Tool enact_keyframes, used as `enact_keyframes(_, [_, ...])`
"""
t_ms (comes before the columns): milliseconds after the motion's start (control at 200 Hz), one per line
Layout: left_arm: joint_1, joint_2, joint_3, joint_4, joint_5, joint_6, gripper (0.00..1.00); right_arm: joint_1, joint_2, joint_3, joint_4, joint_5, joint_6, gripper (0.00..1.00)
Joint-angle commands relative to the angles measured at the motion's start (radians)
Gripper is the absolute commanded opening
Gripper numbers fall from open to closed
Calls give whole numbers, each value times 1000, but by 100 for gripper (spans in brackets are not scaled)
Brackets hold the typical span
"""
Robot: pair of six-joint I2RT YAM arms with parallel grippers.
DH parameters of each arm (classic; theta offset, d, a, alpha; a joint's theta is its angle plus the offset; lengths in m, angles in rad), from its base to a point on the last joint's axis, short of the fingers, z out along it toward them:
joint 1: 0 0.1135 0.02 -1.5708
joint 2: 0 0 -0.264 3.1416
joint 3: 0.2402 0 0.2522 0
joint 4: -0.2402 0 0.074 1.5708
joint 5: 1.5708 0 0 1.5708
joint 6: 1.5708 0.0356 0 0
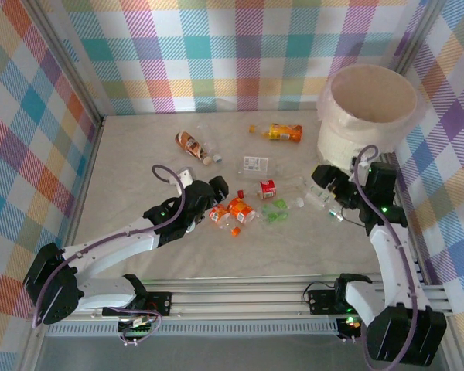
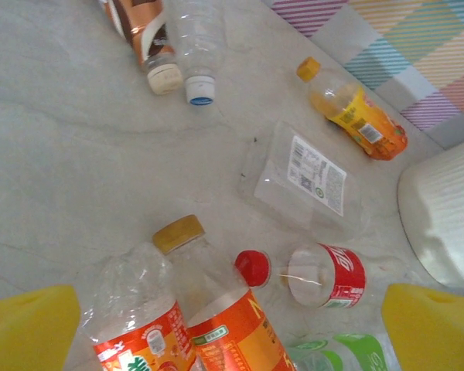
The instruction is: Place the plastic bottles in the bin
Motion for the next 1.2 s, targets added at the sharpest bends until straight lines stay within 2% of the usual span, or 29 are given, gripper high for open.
enact_keyframes(0, [10,-8,-17,-54,-51,-72,100,19,33,-3,-79,56,-43,100])
enact_keyframes(95, [11,-1,-14,-74,-55,-87,100,20,72,-16,-70,177,-96,100])
enact_keyframes(235, [11,6,-19,-90,-54,-111,100,19,163,-4,-28,272,-216,100])
enact_keyframes(315, [12,8,-20,-95,-49,-115,100,19,218,17,8,236,-320,100])
enact_keyframes(455, [11,5,-23,-105,-49,-114,100,23,365,142,-103,173,-555,100])
enact_keyframes(565, [14,0,-27,-105,-51,-115,100,23,433,176,-77,110,-643,100])
enact_keyframes(705, [16,-9,-33,-146,-52,-116,100,44,563,290,-208,145,-838,100])
enact_keyframes(865, [19,-15,-41,-145,-60,-127,100,70,643,337,-242,212,-962,100])
enact_keyframes(985, [19,-33,-71,-71,-66,-127,100,93,675,341,-290,286,-1048,100])
enact_keyframes(1195, [18,-24,-68,-69,-66,-132,100,101,706,338,-276,382,-1020,97])
